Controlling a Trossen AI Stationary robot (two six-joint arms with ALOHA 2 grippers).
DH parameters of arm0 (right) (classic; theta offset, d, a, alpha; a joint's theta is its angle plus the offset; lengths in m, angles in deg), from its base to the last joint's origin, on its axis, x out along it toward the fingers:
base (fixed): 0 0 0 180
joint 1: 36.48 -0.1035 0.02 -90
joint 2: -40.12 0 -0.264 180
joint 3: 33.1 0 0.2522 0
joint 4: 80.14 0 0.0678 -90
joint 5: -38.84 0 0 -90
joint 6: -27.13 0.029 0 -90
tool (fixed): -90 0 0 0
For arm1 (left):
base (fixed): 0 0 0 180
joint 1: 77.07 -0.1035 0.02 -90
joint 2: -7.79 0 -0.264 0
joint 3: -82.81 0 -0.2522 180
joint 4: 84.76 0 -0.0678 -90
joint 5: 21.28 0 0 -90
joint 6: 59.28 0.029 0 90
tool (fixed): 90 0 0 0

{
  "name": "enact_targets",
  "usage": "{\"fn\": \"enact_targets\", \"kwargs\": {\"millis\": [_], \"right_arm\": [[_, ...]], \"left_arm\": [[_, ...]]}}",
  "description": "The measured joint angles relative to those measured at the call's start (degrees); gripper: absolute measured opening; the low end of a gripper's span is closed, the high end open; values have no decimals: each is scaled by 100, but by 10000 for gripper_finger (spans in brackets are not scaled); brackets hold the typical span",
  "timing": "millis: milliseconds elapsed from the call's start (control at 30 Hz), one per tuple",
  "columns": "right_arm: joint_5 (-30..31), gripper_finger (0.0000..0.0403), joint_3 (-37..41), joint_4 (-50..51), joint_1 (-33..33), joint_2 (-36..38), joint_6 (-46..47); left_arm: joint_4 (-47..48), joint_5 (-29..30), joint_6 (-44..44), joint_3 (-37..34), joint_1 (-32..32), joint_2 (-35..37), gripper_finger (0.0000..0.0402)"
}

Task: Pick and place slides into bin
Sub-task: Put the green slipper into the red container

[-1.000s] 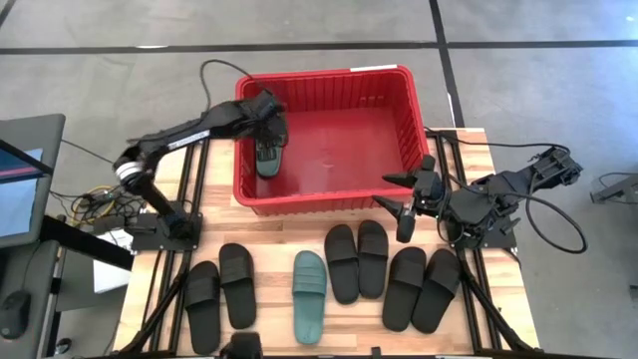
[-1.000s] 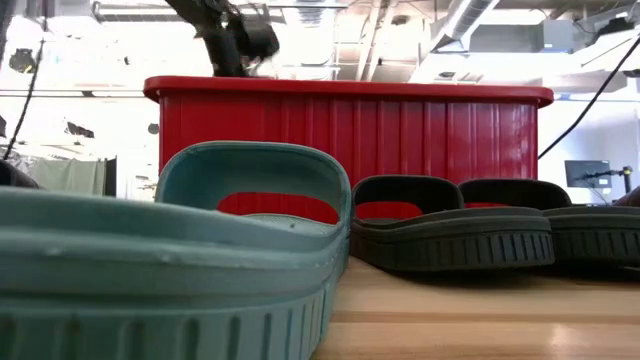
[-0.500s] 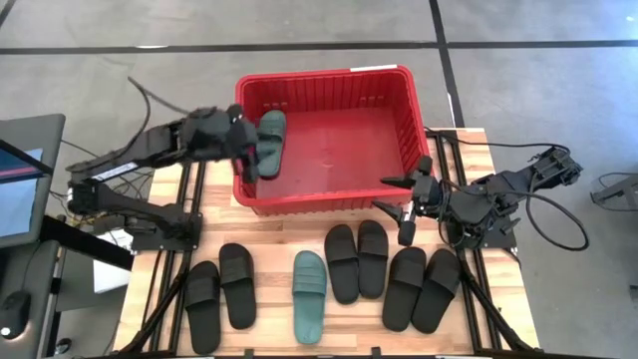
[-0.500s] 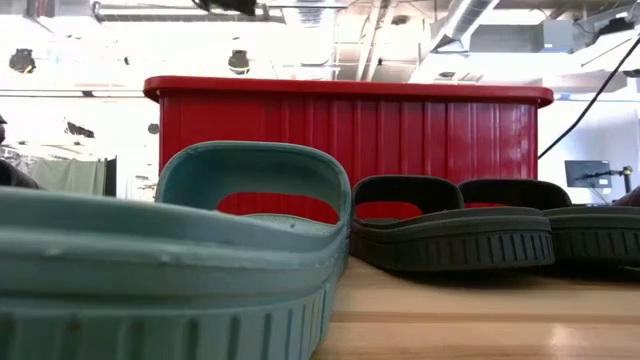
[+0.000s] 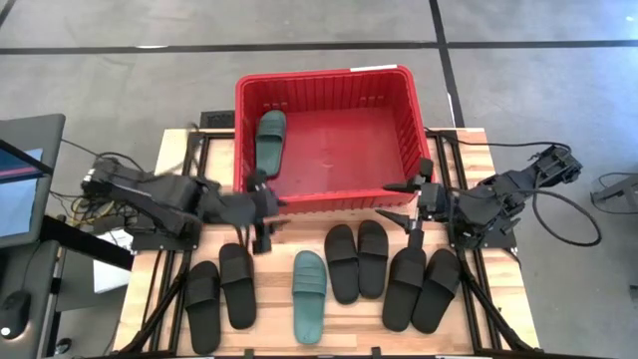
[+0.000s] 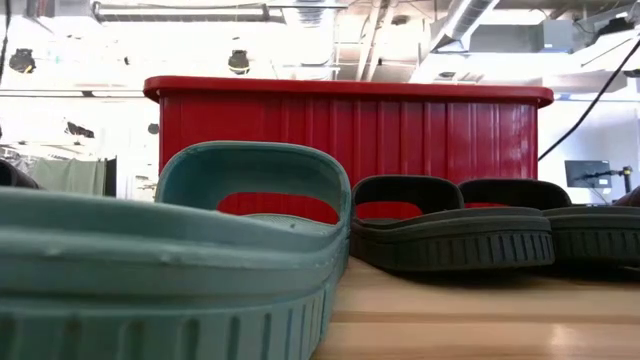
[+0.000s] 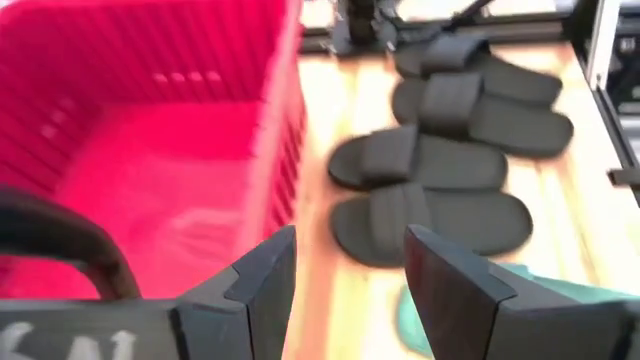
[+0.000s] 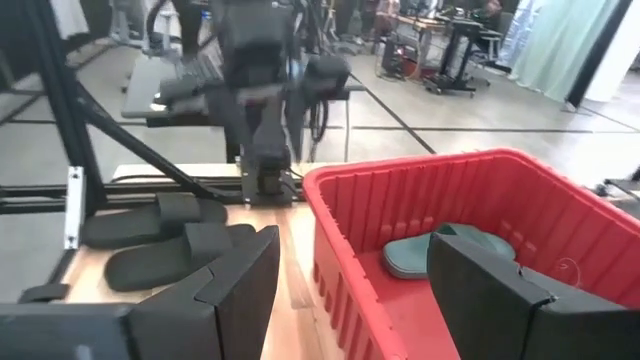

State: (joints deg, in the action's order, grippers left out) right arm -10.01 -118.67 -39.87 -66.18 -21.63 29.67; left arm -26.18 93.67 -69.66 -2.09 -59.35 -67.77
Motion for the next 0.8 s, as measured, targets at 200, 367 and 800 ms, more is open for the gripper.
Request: {"fn": "enact_targets", "kwargs": {"millis": [200,367,800], "right_arm": [[-230,240,0,97,-231,75,43],[-483,240,-2,439,-449,-34,386],[-535,240,-2,443,-668,-431,738]], "left_arm": [[70,126,-843,-2,452,-664,174],[71,109,-1640,-2,868,-1039,174],[-474,245,-1963,-2,1816,-2302,174]]}}
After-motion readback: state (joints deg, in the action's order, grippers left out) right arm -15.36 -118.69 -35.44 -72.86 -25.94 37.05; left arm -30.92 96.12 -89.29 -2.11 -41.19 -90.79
